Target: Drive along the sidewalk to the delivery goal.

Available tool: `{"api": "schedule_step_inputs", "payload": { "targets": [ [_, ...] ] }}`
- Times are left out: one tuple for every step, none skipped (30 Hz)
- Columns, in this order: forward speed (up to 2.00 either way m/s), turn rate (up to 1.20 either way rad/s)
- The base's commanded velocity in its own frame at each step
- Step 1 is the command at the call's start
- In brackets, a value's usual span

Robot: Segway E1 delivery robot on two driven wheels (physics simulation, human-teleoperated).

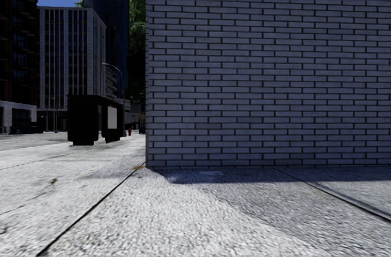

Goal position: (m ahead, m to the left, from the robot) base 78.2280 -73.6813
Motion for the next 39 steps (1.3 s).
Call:
{"api": "schedule_step_inputs", "payload": {
  "targets": [
    [1.54, 0.0],
    [1.54, 0.0],
    [1.54, 0.0],
    [1.54, 0.0],
    [1.54, 0.0],
    [1.54, 0.0],
    [1.54, 0.0],
    [1.54, 0.0],
    [1.54, 0.13],
    [1.54, 0.42],
    [1.54, 0.6],
    [1.54, 0.67],
    [1.54, 0.67],
    [1.54, 0.7],
    [1.54, 0.7],
    [1.54, 0.71],
    [1.54, 0.71],
    [1.54, 0.71],
    [1.54, 0.71],
    [1.54, 0.71],
    [1.54, 0.71],
    [1.54, 0.71],
    [1.54, 0.71],
    [1.54, 0.71],
    [1.54, 0.71],
    [1.54, 0.71],
    [1.54, 0.71],
    [1.54, 0.71],
    [1.54, 0.71],
    [1.54, 0.71],
    [1.54, 0.71],
    [1.54, 0.71],
    [1.54, 0.71],
    [1.54, 0.71],
    [1.54, 0.71],
    [1.54, 0.71],
    [1.54, 0.71],
    [1.54, 0.71],
    [1.54, 0.71]
  ]
}}
